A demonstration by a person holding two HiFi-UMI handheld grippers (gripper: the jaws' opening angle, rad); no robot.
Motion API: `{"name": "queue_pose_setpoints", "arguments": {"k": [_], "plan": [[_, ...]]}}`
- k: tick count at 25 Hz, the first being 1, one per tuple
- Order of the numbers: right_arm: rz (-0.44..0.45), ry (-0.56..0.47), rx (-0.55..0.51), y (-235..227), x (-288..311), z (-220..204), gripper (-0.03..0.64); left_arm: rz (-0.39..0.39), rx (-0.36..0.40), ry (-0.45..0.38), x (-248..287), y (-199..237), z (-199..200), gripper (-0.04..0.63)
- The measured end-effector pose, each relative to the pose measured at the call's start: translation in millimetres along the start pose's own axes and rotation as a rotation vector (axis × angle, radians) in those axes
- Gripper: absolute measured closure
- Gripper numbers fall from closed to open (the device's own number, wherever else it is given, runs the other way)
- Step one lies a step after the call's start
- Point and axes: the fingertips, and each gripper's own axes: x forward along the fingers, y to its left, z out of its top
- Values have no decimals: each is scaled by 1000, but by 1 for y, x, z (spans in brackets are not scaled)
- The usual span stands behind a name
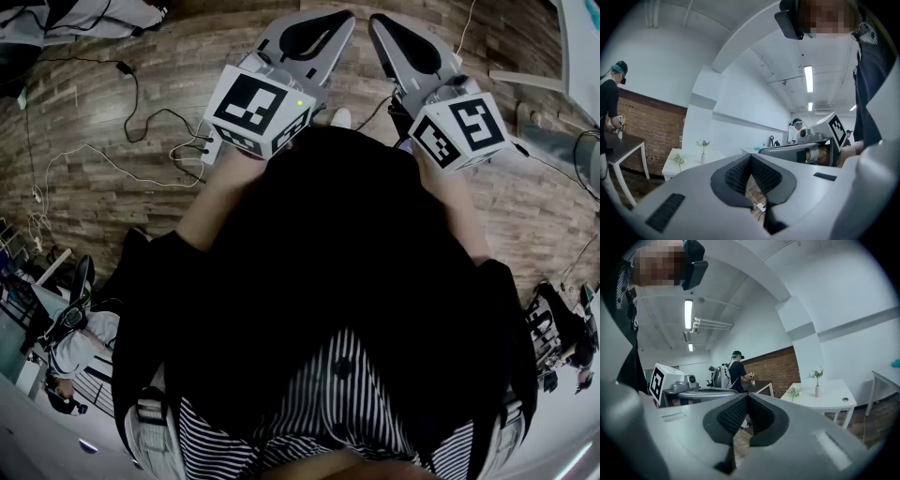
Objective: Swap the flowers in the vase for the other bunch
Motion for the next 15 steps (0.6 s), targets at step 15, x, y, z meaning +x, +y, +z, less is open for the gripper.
{"name": "queue_pose_setpoints", "arguments": {"k": [15], "plan": [[49,24,42,-37,-36,-9,614,23,60,75,36,-26,-11,589]]}}
